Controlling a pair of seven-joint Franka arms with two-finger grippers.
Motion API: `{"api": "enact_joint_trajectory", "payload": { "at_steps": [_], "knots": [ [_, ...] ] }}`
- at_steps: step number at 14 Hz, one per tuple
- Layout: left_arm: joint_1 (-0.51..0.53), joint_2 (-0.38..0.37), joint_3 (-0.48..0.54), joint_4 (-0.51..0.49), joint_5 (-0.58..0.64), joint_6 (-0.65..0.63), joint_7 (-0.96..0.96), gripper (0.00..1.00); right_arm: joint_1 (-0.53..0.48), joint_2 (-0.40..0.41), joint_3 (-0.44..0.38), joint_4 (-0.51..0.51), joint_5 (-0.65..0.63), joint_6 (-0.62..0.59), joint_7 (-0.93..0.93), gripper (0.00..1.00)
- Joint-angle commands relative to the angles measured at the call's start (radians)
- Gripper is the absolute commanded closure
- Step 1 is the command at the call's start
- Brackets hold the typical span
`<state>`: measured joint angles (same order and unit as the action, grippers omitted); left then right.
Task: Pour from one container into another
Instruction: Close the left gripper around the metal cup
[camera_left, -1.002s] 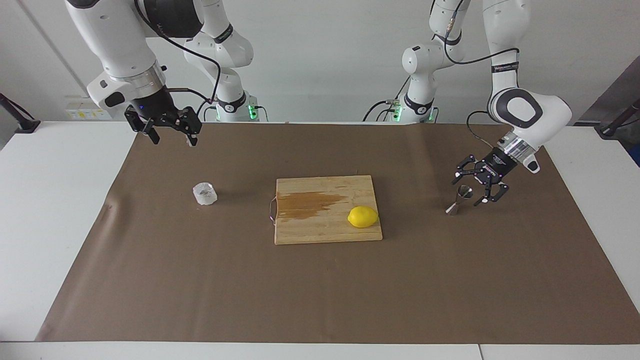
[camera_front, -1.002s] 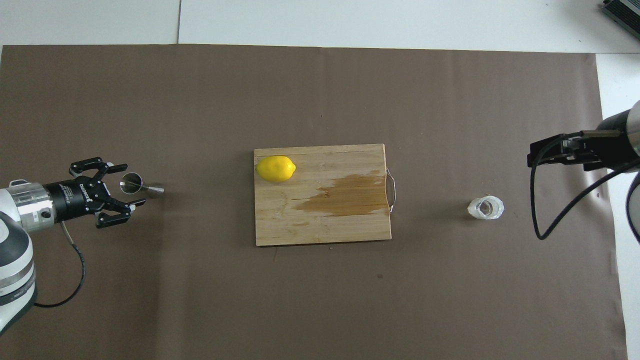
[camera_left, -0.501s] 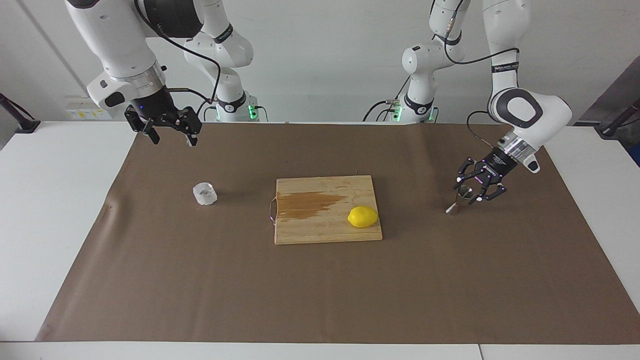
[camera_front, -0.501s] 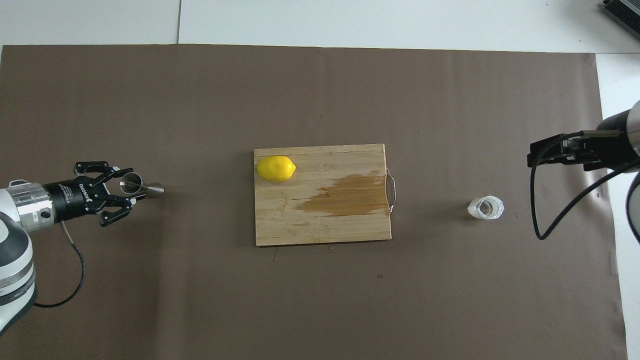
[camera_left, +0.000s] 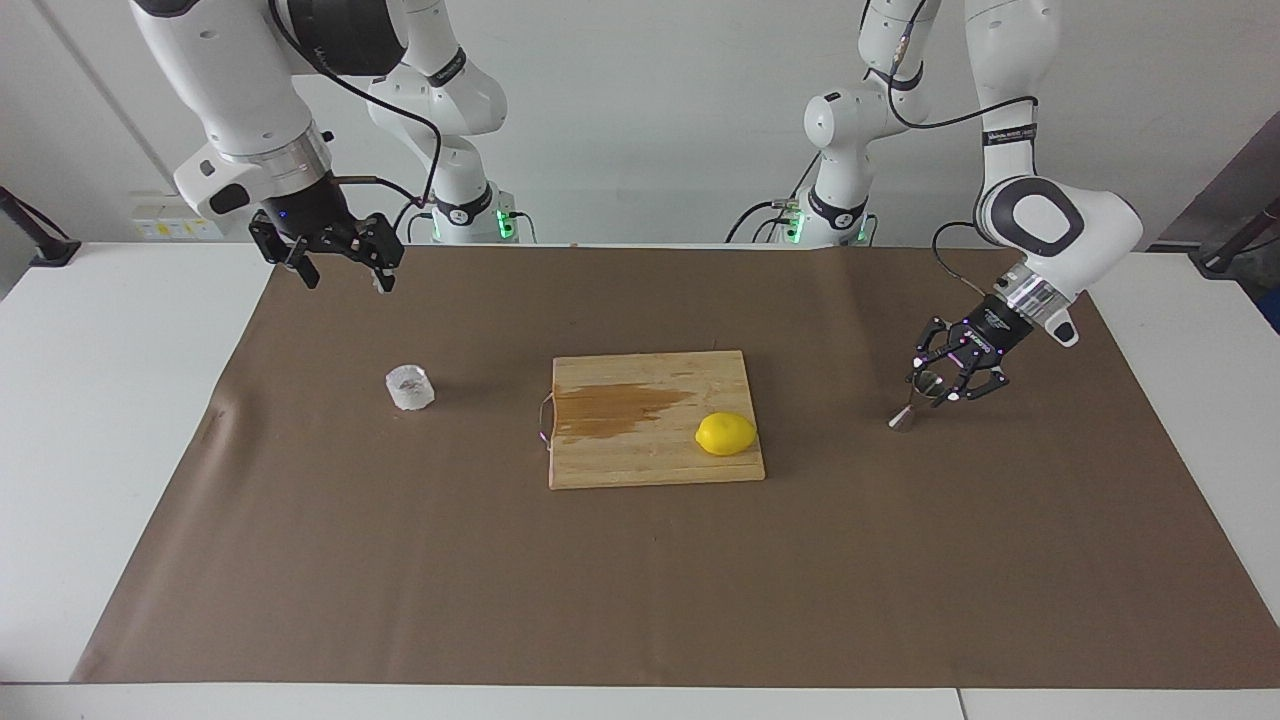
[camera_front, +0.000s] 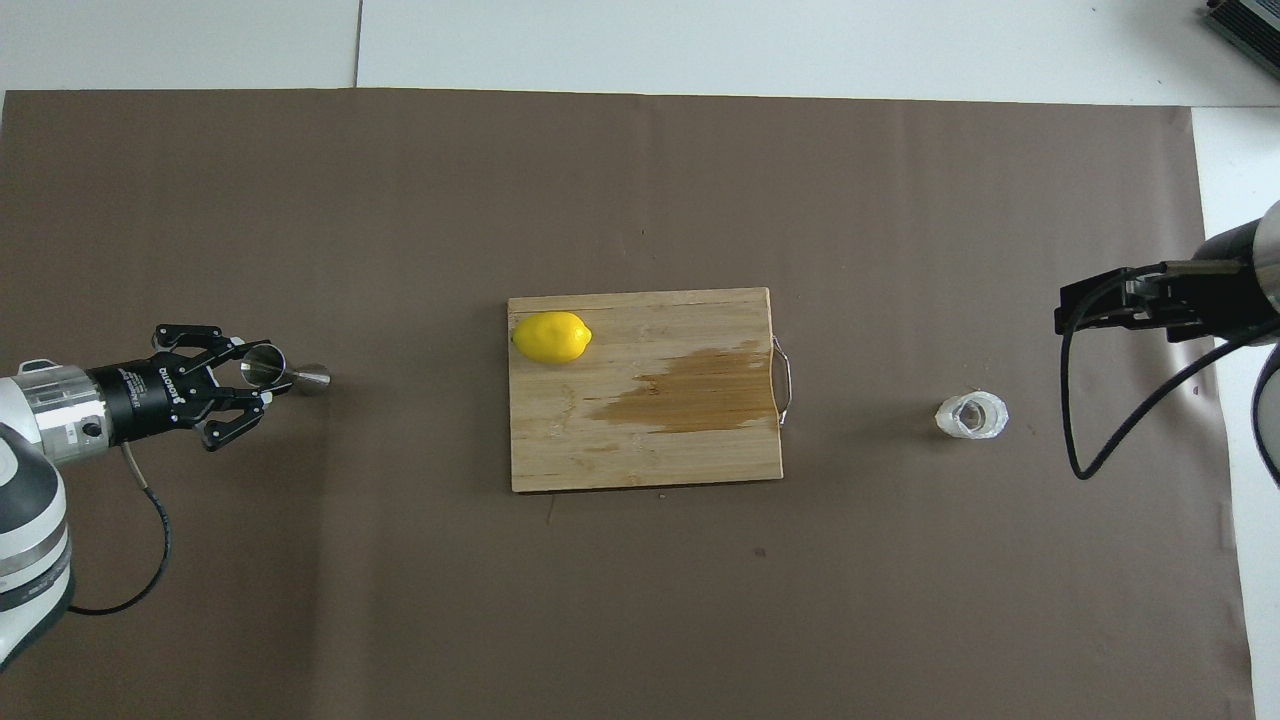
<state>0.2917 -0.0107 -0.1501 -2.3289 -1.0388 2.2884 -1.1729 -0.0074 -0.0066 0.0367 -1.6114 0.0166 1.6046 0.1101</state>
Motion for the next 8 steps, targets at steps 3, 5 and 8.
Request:
{"api": "enact_joint_trajectory", "payload": {
  "at_steps": [3,5,8],
  "knots": [
    [-0.049,0.001,0.001,0.126,0.005,-0.119,-0.021,1.0,-0.009,-0.009,0.003,-0.004,0.008,-0.014,-0.02,0.0],
    [-0.098,0.003,-0.003,0.179,0.005,-0.136,-0.092,1.0,-0.009,-0.009,0.003,-0.004,0.008,-0.014,-0.02,0.0],
    [-0.221,0.024,-0.003,0.285,0.009,-0.122,-0.278,1.0,-0.009,-0.009,0.003,-0.004,0.008,-0.014,-0.02,0.0]
  ]
}}
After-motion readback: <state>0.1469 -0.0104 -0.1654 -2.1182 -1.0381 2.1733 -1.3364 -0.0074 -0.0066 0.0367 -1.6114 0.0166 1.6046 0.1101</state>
